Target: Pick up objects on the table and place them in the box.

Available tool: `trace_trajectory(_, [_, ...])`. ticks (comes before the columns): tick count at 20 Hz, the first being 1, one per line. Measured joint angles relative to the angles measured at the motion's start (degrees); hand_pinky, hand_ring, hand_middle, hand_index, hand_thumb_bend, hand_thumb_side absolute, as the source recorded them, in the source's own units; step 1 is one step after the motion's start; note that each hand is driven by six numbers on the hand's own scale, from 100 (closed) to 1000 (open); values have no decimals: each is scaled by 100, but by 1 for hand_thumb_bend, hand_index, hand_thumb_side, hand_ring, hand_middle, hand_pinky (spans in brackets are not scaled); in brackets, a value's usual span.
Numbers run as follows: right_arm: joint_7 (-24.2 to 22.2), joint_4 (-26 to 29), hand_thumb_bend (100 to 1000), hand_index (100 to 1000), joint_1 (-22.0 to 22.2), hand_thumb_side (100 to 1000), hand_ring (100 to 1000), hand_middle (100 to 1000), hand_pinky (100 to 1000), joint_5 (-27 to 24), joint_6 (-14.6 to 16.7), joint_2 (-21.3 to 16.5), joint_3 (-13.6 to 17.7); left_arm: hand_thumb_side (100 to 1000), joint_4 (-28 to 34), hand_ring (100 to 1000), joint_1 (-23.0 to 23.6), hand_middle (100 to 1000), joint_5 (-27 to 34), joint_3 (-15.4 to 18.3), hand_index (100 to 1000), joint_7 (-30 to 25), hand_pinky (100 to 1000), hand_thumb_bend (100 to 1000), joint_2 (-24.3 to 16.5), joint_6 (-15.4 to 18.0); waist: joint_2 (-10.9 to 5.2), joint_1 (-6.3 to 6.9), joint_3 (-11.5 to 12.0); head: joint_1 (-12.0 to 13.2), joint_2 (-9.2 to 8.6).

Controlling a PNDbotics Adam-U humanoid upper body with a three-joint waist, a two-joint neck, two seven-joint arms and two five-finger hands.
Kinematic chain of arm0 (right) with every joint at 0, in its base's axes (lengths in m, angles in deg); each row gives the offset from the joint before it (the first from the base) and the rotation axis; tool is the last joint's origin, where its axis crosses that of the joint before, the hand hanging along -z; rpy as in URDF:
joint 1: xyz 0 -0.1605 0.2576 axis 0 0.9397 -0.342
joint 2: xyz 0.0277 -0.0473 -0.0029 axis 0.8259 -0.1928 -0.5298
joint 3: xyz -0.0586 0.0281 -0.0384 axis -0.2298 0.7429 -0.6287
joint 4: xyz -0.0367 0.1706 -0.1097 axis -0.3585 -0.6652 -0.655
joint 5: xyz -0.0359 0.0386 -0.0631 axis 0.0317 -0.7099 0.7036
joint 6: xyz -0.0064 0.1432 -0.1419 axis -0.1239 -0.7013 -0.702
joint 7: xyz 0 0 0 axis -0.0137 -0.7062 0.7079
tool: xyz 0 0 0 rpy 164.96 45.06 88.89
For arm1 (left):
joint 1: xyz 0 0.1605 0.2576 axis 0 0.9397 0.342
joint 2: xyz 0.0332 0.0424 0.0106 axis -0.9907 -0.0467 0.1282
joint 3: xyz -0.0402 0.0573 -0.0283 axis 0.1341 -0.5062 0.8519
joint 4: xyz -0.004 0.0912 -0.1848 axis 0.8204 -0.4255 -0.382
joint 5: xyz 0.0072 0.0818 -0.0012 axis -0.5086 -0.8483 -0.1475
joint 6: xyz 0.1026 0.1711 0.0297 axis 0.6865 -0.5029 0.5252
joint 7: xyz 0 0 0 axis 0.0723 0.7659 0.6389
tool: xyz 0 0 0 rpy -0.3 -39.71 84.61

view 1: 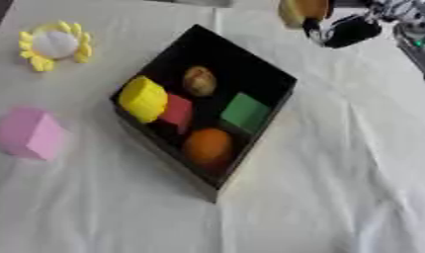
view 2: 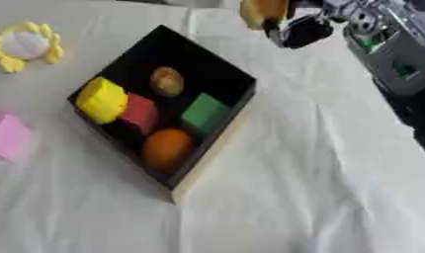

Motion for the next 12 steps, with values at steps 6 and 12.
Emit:
trace_trajectory(6, [-601,1156,100,421,-169,121,540,387,748,-595,-341,-48,-440,594,0,714,-42,717,0,-35,877,-35,824,100,-2,-13,-71,0,12,-20,31])
trace_trajectory(12, [-1087,1566,100,427,-486,127,542,390,747,-724,-550,287,-938,590,0,715,-95,718,0,-42,877,-55,824,100,-5,3,-82,1,48,-68,36])
